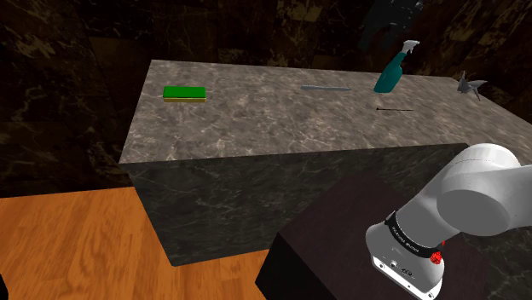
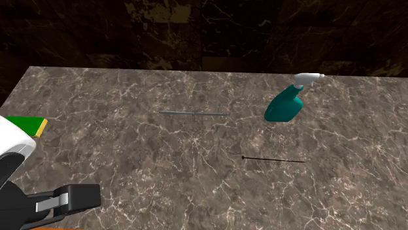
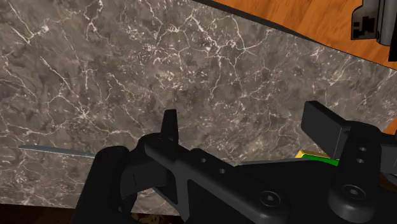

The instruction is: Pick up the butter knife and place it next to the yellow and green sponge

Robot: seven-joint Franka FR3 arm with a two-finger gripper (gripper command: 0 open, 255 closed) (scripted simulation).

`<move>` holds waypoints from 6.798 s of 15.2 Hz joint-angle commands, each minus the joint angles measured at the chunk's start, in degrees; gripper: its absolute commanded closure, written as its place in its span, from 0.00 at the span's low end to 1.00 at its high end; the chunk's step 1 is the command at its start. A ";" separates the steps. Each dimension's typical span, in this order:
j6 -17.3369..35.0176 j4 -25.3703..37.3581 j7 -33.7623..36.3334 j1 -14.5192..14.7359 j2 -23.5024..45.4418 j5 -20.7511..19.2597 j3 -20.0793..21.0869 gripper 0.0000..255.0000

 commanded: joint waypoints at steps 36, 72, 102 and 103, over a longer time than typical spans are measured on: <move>15.09 36.57 -113.35 3.83 72.08 27.56 -38.68 0.00; 13.71 37.86 -112.76 4.04 71.67 26.99 -38.58 1.00; 19.85 20.62 -80.92 29.20 49.56 12.34 -33.91 1.00; 20.16 20.29 -79.45 30.01 49.22 12.07 -33.31 1.00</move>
